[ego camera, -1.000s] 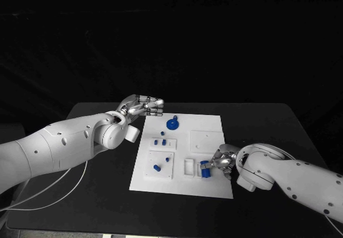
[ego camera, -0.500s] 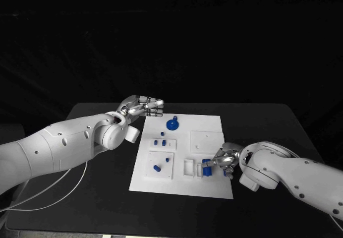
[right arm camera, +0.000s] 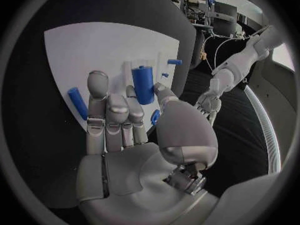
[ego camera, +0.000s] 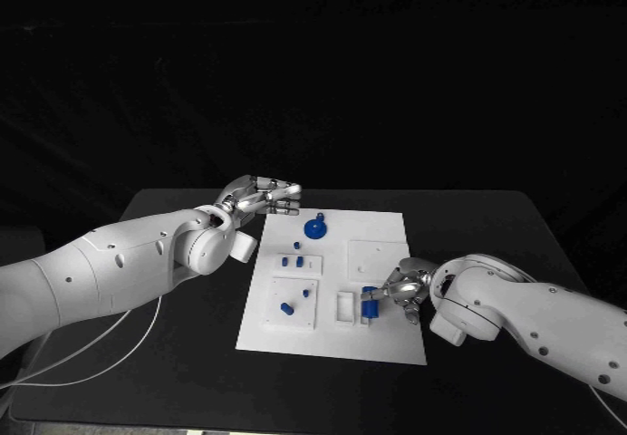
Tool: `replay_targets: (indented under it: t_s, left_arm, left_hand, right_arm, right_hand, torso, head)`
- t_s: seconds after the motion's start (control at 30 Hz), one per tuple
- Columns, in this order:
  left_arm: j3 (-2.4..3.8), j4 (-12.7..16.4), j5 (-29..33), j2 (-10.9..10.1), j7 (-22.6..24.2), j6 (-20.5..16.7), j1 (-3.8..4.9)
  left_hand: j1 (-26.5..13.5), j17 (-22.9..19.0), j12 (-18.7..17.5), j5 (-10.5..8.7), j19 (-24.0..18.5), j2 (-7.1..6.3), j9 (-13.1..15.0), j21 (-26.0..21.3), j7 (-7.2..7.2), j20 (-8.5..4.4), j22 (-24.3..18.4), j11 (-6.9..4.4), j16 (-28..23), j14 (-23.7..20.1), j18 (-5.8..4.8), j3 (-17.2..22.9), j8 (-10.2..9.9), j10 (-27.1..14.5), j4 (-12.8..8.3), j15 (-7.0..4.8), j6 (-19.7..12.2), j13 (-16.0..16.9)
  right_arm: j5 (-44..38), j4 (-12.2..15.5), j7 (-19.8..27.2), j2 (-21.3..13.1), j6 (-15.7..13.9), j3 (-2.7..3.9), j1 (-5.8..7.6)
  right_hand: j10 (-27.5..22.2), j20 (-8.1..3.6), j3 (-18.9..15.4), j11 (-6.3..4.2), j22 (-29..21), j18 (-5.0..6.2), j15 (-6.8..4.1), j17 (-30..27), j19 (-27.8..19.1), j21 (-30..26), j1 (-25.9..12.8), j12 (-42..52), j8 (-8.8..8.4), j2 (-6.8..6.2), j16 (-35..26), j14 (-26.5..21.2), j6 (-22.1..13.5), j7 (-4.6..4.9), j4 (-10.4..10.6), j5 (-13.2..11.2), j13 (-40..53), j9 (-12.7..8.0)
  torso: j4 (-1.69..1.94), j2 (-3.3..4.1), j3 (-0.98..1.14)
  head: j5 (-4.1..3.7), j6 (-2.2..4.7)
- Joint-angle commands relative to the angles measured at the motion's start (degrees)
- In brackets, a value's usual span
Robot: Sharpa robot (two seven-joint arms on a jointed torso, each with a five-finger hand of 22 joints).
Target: Assemble the parts on the task board
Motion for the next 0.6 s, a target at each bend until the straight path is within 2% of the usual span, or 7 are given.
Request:
replay_targets:
  t_s: [0.03, 0.1, 0.17, 0.33, 0.6]
  left_arm:
    - [0.05, 0.05, 0.28, 0.17, 0.29, 1.06, -0.09]
    - [0.05, 0.05, 0.28, 0.20, 0.27, 1.11, -0.09]
    - [0.05, 0.06, 0.28, 0.22, 0.22, 1.06, -0.09]
    - [0.05, 0.05, 0.28, 0.26, 0.11, 0.94, -0.09]
    - [0.05, 0.07, 0.28, 0.26, 0.01, 0.96, -0.09]
  left_hand:
    - [-0.18, 0.01, 0.09, -0.07, -0.04, 0.53, 0.08, 0.03, 0.12, 0.42, 0.07, 0.20, -0.23, -0.01, 1.05, 0.02, 0.14, -0.33, -0.40, 0.39, 0.42, 0.02]
    - [-0.18, 0.01, 0.09, -0.07, -0.04, 0.53, 0.08, 0.03, 0.12, 0.42, 0.07, 0.20, -0.23, -0.01, 1.05, 0.02, 0.14, -0.33, -0.40, 0.39, 0.42, 0.02]
    - [-0.18, 0.01, 0.09, -0.07, -0.04, 0.53, 0.08, 0.03, 0.12, 0.42, 0.07, 0.20, -0.23, -0.01, 1.05, 0.02, 0.14, -0.33, -0.40, 0.39, 0.42, 0.02]
    - [-0.27, 0.01, 0.06, -0.08, -0.08, 0.46, -0.01, 0.03, 0.50, 0.45, 0.07, 0.34, -0.22, -0.04, 1.09, -0.04, -0.14, -0.54, -0.41, 0.48, -0.02, 0.02]
    - [-0.33, 0.03, 0.09, -0.07, -0.07, 0.34, 0.00, 0.04, 0.63, 0.49, 0.07, 0.38, -0.21, 0.11, 1.14, 0.02, -0.07, -0.69, -0.31, 0.55, -0.57, 0.02]
  right_arm:
    - [1.15, -0.32, -0.15, 0.60, 0.81, 0.00, 0.13]
    - [1.22, -0.69, -0.22, 1.14, 0.95, -0.05, 0.19]
    - [1.13, -1.12, -0.35, 1.66, 1.05, -0.15, 0.25]
    - [0.99, -1.95, -0.58, 2.77, 1.36, -0.69, 0.53]
    - [1.24, -2.76, -1.11, 3.87, 2.85, -1.00, 0.80]
  right_hand:
    - [0.15, -0.39, -0.27, 0.05, 0.08, -0.39, -0.37, -0.08, 1.75, -0.35, 0.25, -0.34, 0.09, 0.18, 0.26, 0.09, 0.34, 0.15, 0.21, -0.41, 0.04, 0.03]
    - [0.15, -0.39, -0.27, 0.05, 0.08, -0.39, -0.37, -0.08, 1.75, -0.35, 0.25, -0.34, 0.09, 0.18, 0.26, 0.09, 0.34, 0.15, 0.21, -0.41, 0.04, 0.03]
    - [0.12, -0.38, -0.25, 0.05, 0.11, -0.40, -0.36, -0.08, 1.75, -0.35, 0.31, -0.37, 0.09, 0.28, 0.26, 0.09, 0.31, 0.15, 0.25, -0.46, 0.03, 0.03]
    - [0.11, -0.37, -0.24, 0.05, 0.12, -0.40, -0.36, -0.08, 1.75, -0.36, 0.33, -0.38, 0.09, 0.31, 0.26, 0.09, 0.30, 0.15, 0.26, -0.48, 0.02, 0.03]
    - [0.03, -0.36, -0.30, 0.06, 0.17, -0.40, -0.35, -0.11, 1.74, -0.56, 0.34, -0.46, 0.09, 0.40, 0.20, 0.06, 0.32, 0.16, 0.27, -0.49, 0.01, 0.03]
  torso:
    - [-0.04, 0.04, -0.05]
    - [-0.01, 0.07, -0.04]
    - [-0.03, 0.08, 0.05]
    - [-0.05, 0.04, 0.01]
    - [-0.07, 0.03, 0.05]
  head:
    - [0.08, -0.03]
    - [0.10, -0.02]
    - [0.19, -0.05]
    - [0.25, -0.04]
    - [0.42, -0.08]
